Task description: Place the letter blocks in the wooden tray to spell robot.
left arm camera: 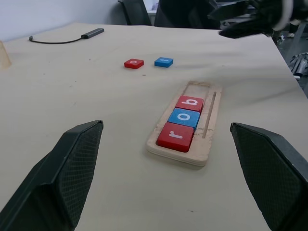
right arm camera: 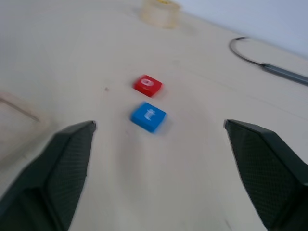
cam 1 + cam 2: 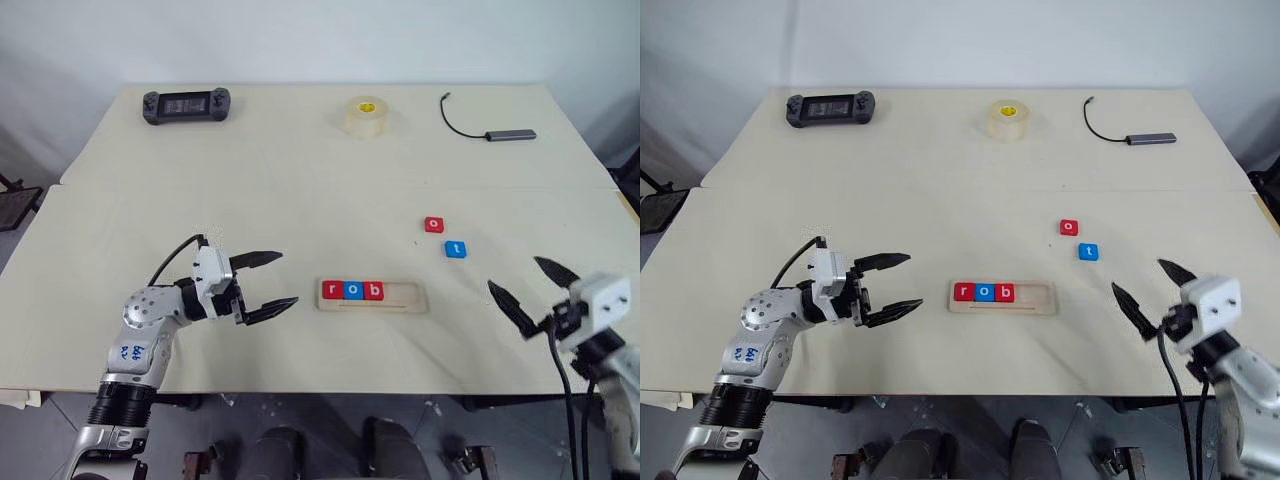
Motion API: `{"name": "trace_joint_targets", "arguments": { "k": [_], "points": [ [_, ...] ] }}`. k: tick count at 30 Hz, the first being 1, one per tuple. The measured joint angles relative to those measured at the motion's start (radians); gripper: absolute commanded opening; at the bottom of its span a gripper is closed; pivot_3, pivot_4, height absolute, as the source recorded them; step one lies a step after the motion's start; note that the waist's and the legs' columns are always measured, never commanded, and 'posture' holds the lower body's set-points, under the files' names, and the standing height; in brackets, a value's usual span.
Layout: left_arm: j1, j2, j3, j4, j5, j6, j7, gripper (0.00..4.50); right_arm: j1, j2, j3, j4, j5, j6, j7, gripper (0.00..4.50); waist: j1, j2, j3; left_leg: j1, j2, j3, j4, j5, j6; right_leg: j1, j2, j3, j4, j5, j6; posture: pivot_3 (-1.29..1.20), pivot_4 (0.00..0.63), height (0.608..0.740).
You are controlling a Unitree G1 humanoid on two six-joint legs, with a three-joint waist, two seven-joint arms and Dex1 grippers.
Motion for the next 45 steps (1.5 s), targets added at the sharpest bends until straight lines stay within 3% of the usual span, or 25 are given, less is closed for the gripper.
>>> {"name": "trace_joint_targets", "arguments": {
  "k": [3,6,10,23,36,39,45],
  "points": [
    [0.008,-0.001,0.002,-0.009,0.001,-0.002,0.008,4.50,-0.152,-0.092,0.097,0.044,-0.026,0.216,-0.037,4.46,0.000,0.000,0.000,-0.001,0.000,-0.001,0.000,0.000,0.000,0.000,0.000,-0.001,0.000,0.000,-0.001,0.00,0.150,0.740],
    [0.012,-0.003,-0.002,-0.019,0.002,-0.003,0.012,4.50,-0.337,-0.102,0.193,0.137,-0.047,0.397,-0.080,4.46,-0.002,0.000,0.000,-0.002,0.000,-0.001,0.000,0.000,0.000,-0.001,-0.001,-0.001,-0.001,0.000,-0.001,0.00,0.150,0.740],
    [0.023,-0.012,-0.004,-0.034,0.005,-0.004,0.022,4.50,-0.490,-0.100,0.302,0.257,-0.104,0.489,-0.116,4.46,0.001,0.000,0.000,-0.003,-0.001,-0.003,0.000,0.000,0.000,-0.001,-0.001,-0.003,-0.001,-0.001,-0.002,0.00,0.150,0.740],
    [0.055,-0.010,-0.002,-0.068,0.008,-0.003,0.041,4.50,-0.597,-0.020,0.339,0.301,-0.121,0.598,-0.164,4.46,-0.003,0.000,0.000,-0.005,-0.001,-0.003,0.000,0.000,0.000,-0.002,-0.001,-0.005,-0.001,-0.001,-0.001,0.00,0.150,0.740],
    [0.048,-0.013,-0.004,-0.068,0.012,-0.004,0.041,4.50,-0.859,0.164,0.330,0.611,-0.169,0.675,-0.421,4.46,-0.006,0.000,0.000,-0.005,-0.001,-0.003,0.000,0.000,0.000,-0.004,-0.001,-0.004,0.001,-0.001,-0.001,0.00,0.150,0.740],
    [0.048,-0.014,-0.004,-0.068,0.013,-0.004,0.043,4.50,-0.887,0.186,0.317,0.646,-0.180,0.675,-0.466,3.89,-0.009,0.000,0.000,-0.005,-0.001,-0.003,0.000,0.000,0.000,-0.004,0.000,-0.004,0.001,-0.001,-0.001,0.00,0.150,0.740],
    [0.051,-0.015,-0.004,-0.071,0.013,-0.004,0.049,4.50,-0.904,0.220,0.310,0.632,-0.182,0.718,-0.511,1.84,-0.009,0.000,0.000,-0.005,-0.001,-0.003,0.000,0.000,0.000,-0.004,0.000,-0.004,0.002,-0.001,-0.001,0.00,0.150,0.740]
  ]
}}
